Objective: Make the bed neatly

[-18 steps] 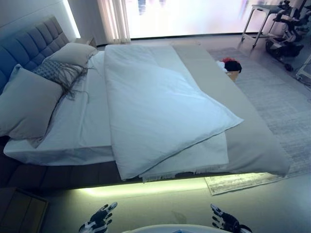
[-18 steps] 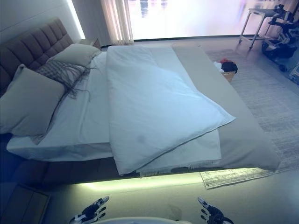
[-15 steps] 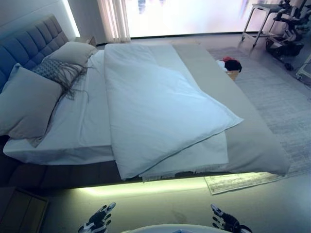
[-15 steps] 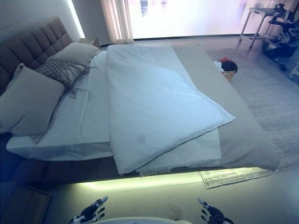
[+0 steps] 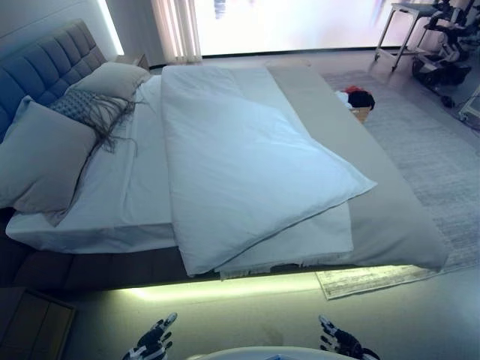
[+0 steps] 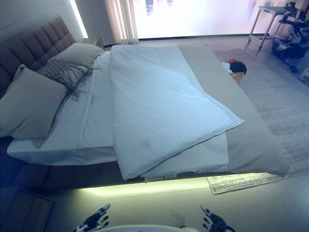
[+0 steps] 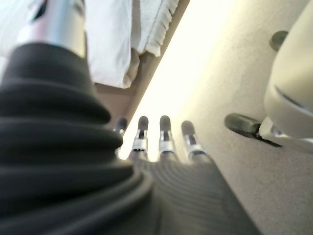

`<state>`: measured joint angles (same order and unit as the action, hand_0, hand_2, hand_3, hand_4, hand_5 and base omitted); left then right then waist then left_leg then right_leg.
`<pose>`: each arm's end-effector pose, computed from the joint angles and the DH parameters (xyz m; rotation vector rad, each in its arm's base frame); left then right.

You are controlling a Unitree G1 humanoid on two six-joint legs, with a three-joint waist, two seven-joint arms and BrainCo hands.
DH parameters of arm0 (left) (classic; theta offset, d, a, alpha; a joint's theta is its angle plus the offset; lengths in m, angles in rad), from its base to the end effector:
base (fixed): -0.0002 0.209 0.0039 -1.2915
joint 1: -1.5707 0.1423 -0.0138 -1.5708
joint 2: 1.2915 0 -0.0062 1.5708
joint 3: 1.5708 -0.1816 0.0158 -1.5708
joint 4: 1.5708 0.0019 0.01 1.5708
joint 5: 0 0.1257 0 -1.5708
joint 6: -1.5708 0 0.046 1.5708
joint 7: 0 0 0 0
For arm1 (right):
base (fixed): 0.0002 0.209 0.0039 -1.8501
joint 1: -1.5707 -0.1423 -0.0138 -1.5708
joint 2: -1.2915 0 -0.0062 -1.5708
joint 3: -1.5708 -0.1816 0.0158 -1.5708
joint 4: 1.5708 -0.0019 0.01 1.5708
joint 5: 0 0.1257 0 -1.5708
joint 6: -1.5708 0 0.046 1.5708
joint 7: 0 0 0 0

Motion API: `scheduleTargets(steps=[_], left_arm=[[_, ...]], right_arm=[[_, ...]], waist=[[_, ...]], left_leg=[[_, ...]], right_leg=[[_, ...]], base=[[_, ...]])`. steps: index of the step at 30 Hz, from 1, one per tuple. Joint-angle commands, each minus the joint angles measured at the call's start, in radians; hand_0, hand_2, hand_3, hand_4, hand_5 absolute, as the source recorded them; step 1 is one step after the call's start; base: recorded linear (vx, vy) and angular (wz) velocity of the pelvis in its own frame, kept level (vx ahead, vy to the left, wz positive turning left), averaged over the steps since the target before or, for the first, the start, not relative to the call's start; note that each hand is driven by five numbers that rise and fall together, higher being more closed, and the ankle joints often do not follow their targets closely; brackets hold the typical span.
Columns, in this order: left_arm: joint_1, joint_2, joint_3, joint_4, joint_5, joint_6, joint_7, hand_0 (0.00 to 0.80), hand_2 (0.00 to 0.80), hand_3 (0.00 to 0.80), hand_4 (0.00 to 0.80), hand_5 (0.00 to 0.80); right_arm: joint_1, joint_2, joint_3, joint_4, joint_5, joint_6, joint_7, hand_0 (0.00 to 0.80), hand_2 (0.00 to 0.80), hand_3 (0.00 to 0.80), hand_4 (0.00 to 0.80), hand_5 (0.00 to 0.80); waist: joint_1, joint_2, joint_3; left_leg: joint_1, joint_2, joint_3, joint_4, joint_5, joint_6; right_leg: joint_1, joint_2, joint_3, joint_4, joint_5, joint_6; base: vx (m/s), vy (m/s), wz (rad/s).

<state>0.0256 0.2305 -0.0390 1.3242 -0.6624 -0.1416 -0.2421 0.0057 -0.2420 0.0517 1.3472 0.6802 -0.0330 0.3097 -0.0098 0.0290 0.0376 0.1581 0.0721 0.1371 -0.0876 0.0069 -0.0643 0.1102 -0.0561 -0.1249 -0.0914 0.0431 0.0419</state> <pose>0.0477 0.2304 -0.1036 -0.4216 1.0484 0.3555 0.0472 -0.2313 -0.1044 0.5000 1.1285 -0.3005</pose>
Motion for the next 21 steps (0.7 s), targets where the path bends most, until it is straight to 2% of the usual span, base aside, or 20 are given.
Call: scheduleTargets(steps=[1, 8, 15, 18, 20, 21], left_arm=[[-0.086, -0.019, 0.000, 0.057, 0.010, -0.012, 0.002, 0.000, 0.000, 0.000, 0.000, 0.000], [-0.091, -0.047, -0.007, 0.062, -0.038, -0.015, 0.024, 0.000, 0.000, 0.000, 0.000, 0.000], [-0.103, -0.056, 0.017, 0.061, -0.044, -0.024, 0.033, 0.000, 0.000, 0.000, 0.000, 0.000], [-0.105, -0.053, 0.015, 0.059, -0.029, -0.025, 0.044, 0.000, 0.000, 0.000, 0.000, 0.000], [-0.101, -0.051, 0.021, 0.057, -0.029, -0.035, 0.048, 0.000, 0.000, 0.000, 0.000, 0.000], [-0.100, -0.050, 0.023, 0.057, -0.033, -0.037, 0.047, 0.000, 0.000, 0.000, 0.000, 0.000]], right_arm=[[-0.081, 0.025, -0.017, 0.050, 0.071, 0.007, 0.000, 0.000, 0.000, 0.000, 0.000, 0.000], [-0.090, 0.041, -0.020, 0.070, 0.002, 0.001, -0.066, 0.000, 0.000, 0.000, 0.000, 0.000], [-0.120, 0.059, -0.013, 0.064, 0.045, 0.000, -0.071, 0.000, 0.000, 0.000, 0.000, 0.000], [-0.119, 0.061, -0.008, 0.061, 0.058, -0.005, -0.066, 0.000, 0.000, 0.000, 0.000, 0.000], [-0.117, 0.052, -0.013, 0.061, 0.061, -0.001, -0.071, 0.000, 0.000, 0.000, 0.000, 0.000], [-0.115, 0.049, -0.014, 0.060, 0.057, 0.001, -0.073, 0.000, 0.000, 0.000, 0.000, 0.000]], waist=[[0.003, -0.041, 0.026], [-0.002, -0.035, 0.031], [-0.001, -0.034, 0.049], [-0.007, -0.041, 0.063], [-0.010, -0.055, 0.079], [-0.010, -0.056, 0.082]], left_leg=[[0.003, -0.061, -0.002, 0.000, -0.020, 0.049], [0.011, -0.059, 0.003, 0.000, -0.019, 0.051], [0.020, -0.051, -0.007, 0.023, -0.019, 0.057], [-0.010, -0.046, -0.017, 0.115, -0.040, 0.055], [-0.050, -0.044, -0.012, 0.254, -0.056, 0.043], [-0.069, -0.041, -0.013, 0.296, -0.046, 0.038]], right_leg=[[0.037, -0.027, -0.024, 0.004, 0.015, 0.038], [0.037, -0.023, -0.018, 0.012, 0.012, 0.033], [0.023, -0.015, -0.003, 0.088, -0.028, 0.017], [0.002, -0.012, 0.003, 0.141, -0.045, 0.003], [-0.004, -0.019, -0.003, 0.150, -0.050, -0.015], [-0.007, -0.020, -0.005, 0.153, -0.053, -0.022]], base=[[0.000, 0.000, 0.00], [0.000, 0.000, 0.00], [0.045, -0.053, 0.00], [0.050, -0.115, -0.01], [0.045, -0.100, -0.04], [0.082, -0.045, -0.08]])
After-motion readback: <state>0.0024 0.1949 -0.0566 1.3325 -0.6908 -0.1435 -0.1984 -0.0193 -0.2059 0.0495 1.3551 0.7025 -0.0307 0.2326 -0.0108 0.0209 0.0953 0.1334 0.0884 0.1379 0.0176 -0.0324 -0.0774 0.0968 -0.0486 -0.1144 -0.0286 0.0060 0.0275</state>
